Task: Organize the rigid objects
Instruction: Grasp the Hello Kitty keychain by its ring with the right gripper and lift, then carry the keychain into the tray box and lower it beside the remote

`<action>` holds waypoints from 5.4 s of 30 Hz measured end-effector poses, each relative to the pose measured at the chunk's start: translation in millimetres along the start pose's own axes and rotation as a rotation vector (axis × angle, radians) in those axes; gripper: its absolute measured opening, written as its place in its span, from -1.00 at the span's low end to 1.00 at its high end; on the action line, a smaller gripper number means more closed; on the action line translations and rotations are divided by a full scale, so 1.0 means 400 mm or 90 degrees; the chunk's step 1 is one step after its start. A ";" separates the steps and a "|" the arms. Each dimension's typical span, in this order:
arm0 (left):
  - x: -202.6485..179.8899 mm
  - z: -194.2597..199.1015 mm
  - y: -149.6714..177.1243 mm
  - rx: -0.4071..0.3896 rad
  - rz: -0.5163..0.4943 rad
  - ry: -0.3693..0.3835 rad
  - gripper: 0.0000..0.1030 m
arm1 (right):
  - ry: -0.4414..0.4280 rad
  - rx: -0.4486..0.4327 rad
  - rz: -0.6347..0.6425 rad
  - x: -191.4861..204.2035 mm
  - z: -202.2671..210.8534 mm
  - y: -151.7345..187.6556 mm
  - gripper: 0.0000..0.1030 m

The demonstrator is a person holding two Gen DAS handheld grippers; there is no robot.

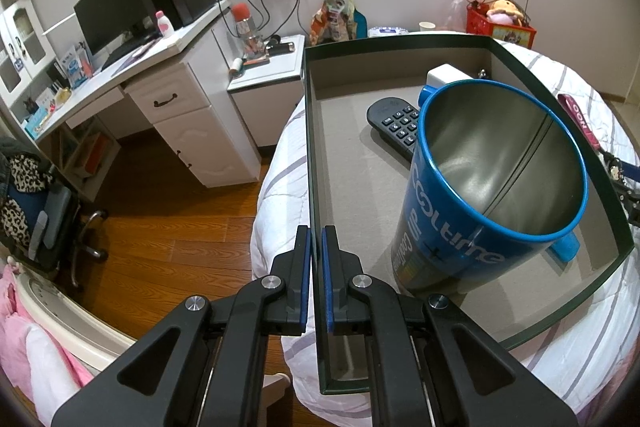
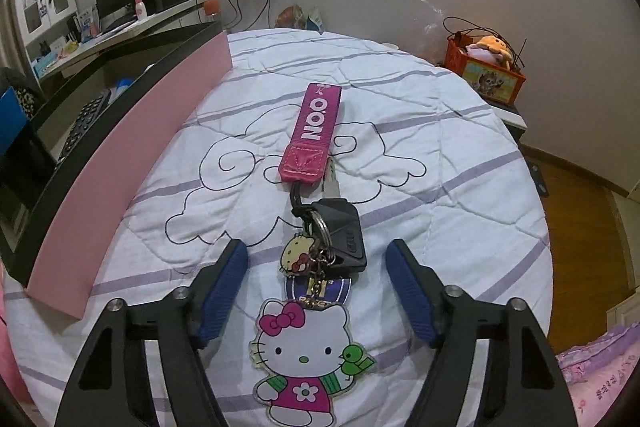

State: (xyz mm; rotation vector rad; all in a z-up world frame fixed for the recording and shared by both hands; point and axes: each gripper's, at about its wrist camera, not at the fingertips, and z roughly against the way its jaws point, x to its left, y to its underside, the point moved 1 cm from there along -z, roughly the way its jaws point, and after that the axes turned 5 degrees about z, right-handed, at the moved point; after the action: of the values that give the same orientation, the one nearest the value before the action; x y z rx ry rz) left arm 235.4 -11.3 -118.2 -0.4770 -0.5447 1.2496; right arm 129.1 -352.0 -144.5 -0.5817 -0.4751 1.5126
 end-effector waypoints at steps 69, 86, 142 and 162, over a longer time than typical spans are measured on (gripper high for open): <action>-0.023 -0.006 -0.003 0.002 -0.006 0.005 -0.83 | -0.040 -0.212 -0.071 0.060 0.268 -0.118 -0.42; -0.024 -0.004 -0.002 0.002 -0.004 0.008 -0.83 | -0.115 -0.240 0.005 0.175 0.281 -0.252 -0.42; -0.017 -0.008 0.003 0.006 -0.003 0.019 -0.82 | -0.151 0.096 0.200 0.404 -0.157 -0.398 -0.37; -0.008 -0.013 0.008 0.007 -0.004 0.017 -0.82 | -0.248 0.130 0.248 0.425 -0.192 -0.390 -0.36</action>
State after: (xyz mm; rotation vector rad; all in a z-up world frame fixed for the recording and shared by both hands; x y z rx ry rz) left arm 235.4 -13.7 -124.7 -0.4816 -0.5167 1.2379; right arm 301.4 -182.4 -118.0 -0.2224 -0.5144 2.0355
